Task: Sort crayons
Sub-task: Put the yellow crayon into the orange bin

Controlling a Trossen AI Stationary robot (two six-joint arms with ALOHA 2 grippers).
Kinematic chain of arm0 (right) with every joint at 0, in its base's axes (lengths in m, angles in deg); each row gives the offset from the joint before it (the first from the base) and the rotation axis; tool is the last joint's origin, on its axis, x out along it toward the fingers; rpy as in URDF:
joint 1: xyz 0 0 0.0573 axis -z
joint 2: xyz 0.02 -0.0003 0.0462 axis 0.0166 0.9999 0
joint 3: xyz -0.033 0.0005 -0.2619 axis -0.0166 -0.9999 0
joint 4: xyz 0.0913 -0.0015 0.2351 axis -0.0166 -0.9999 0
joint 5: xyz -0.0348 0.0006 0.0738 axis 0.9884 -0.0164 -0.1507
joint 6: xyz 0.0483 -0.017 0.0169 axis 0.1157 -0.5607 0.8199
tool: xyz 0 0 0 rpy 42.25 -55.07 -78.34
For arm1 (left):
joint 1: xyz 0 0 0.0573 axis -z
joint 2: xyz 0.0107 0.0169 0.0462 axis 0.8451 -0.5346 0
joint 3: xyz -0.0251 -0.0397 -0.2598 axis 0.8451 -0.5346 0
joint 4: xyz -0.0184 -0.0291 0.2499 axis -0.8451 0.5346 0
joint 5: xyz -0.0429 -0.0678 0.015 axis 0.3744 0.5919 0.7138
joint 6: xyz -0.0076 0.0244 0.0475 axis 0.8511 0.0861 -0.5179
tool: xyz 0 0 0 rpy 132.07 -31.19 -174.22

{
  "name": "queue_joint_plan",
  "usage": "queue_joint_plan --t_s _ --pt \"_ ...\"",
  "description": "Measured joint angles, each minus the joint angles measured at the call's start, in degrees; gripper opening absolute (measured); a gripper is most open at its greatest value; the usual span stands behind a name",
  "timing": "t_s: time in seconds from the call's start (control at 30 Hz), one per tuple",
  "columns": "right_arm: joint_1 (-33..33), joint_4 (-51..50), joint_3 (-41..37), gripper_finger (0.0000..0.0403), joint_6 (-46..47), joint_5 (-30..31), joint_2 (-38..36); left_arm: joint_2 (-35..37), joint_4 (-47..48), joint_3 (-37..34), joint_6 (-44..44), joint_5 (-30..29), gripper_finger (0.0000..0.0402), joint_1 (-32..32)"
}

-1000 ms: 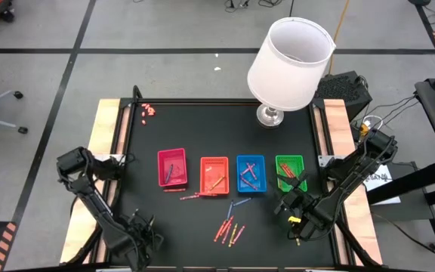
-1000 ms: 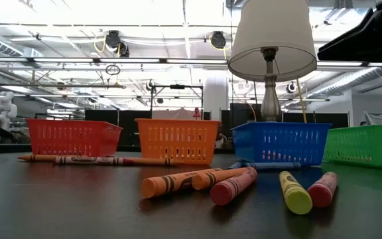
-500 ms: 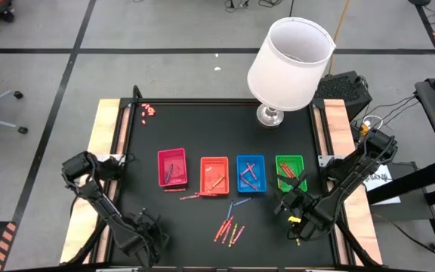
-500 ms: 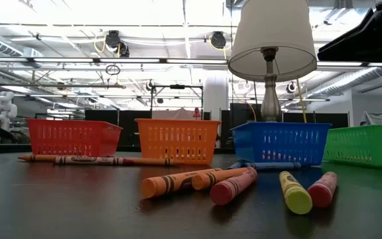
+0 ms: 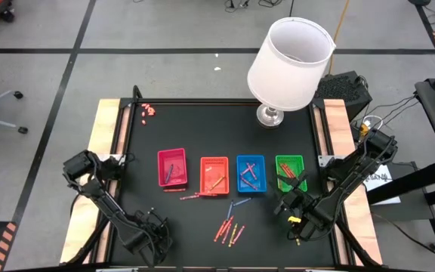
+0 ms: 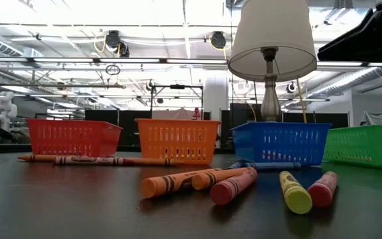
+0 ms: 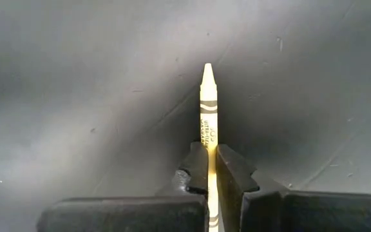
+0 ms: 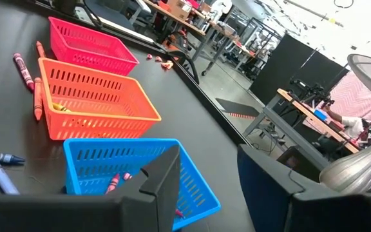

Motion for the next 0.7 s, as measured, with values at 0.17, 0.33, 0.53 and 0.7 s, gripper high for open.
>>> queue_joint_plan --t_s 0.17,0.33,0.53,0.7 --pt "0.00 0.02 0.00 0.0141 0.00 -1.57 0.00 0.00 0.18 0.00 -0.15 -0.31 0.0007 0.02" --pt "-0.02 0.74 0.00 0.0141 0.00 -1.72 0.00 0.98 0.46 0.37 -1.80 -3.27 0.0007 -0.19" --pt "-0.02 3.01 0.00 0.0141 0.00 -1.74 0.00 3.00 0.48 3.13 -8.99 -16.69 0.0007 -0.33" --pt "-0.04 6.01 0.00 0.0141 -0.03 -2.87 0.00 3.48 0.14 6.38 -17.90 -30.69 0.0007 -0.31"
